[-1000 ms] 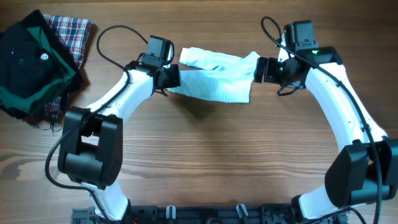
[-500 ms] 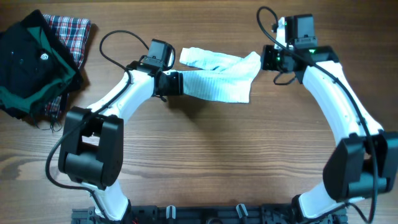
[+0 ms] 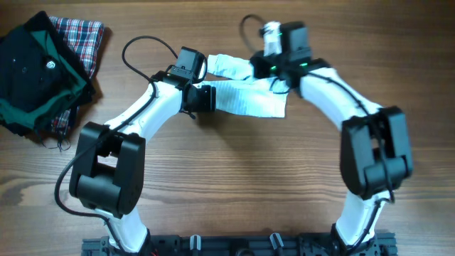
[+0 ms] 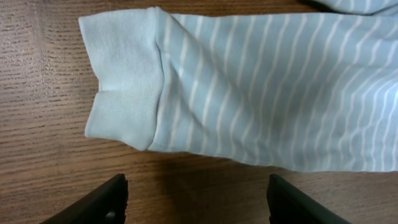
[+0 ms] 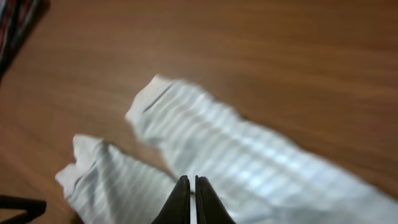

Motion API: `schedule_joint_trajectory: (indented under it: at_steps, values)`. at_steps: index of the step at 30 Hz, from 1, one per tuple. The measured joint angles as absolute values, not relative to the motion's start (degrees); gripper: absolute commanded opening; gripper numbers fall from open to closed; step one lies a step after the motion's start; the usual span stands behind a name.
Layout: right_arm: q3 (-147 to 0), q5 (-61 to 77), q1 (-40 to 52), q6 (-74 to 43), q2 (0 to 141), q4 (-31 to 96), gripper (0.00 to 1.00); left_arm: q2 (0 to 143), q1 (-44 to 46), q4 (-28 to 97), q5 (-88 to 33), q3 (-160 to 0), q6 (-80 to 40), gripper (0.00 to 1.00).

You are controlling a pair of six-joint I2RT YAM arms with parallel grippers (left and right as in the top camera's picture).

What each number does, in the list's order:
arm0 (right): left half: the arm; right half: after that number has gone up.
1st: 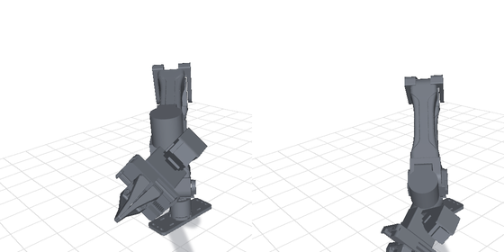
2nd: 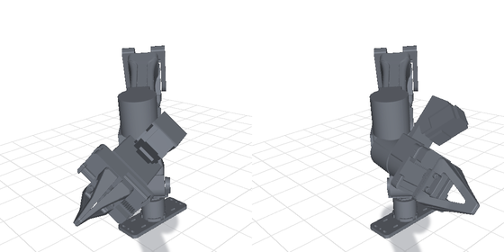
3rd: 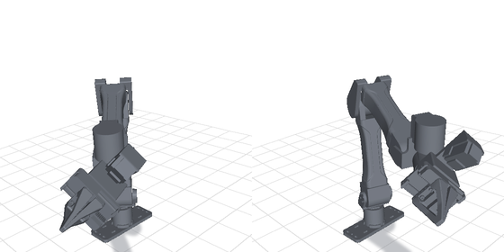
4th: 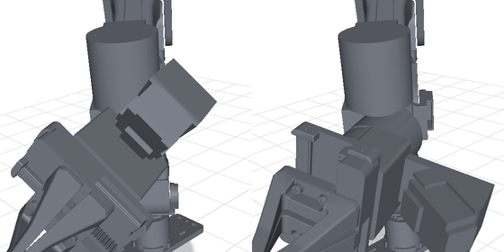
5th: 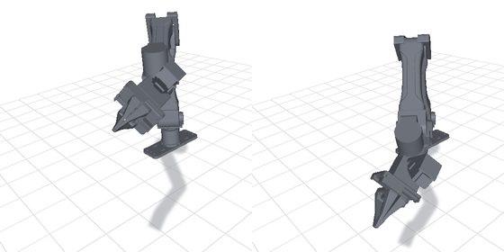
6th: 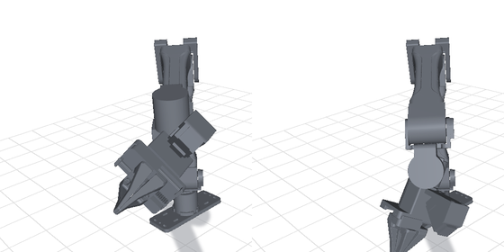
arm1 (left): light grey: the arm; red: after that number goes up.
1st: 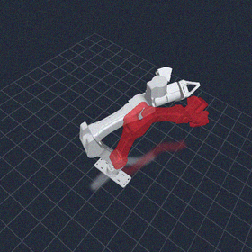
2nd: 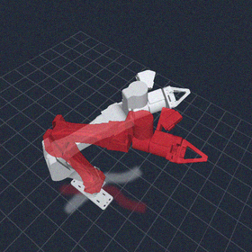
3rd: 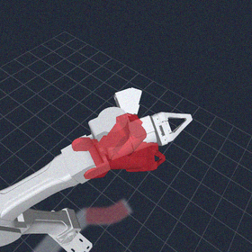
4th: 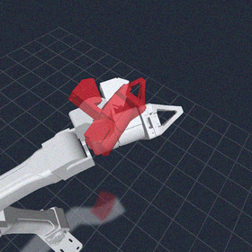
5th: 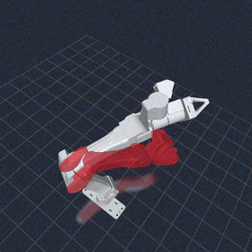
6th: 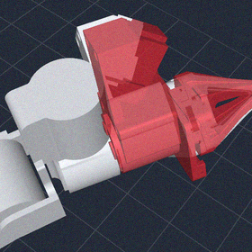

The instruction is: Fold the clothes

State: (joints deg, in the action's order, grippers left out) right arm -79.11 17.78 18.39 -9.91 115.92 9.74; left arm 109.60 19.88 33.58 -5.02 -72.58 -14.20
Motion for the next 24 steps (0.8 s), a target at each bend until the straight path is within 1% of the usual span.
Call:
schedule_joint_trajectory:
  at_steps: [3,5,8,13,20,24]
  values:
    - [-79.11,16.69,21.06,-9.69,117.34,9.45,0.04,109.6,19.88,33.78,-5.02,-72.58,-14.2,0.71]
    - [-79.11,16.16,21.71,-9.72,117.99,9.06,0.04,109.6,19.88,33.98,-5.02,-72.58,-14.2,0.73]
    - [-79.11,15.38,21.54,-9.72,118.32,8.47,0.04,109.6,19.88,34.33,-5.02,-72.58,-14.17,0.76]
    - [-79.11,14.72,21.34,-9.72,119.44,7.55,0.04,109.01,19.31,34.59,-5.04,-72.58,-14.2,0.78]
    - [-79.09,14.02,21.34,-9.76,122.8,4.91,0.04,100.97,16.21,34.63,-5.21,-72.58,-14.2,0.79]
    - [-79.09,13.02,21.34,-10.02,123.85,3.05,0.04,96.03,15.88,34.63,-5.21,-72.58,-14.2,0.8]
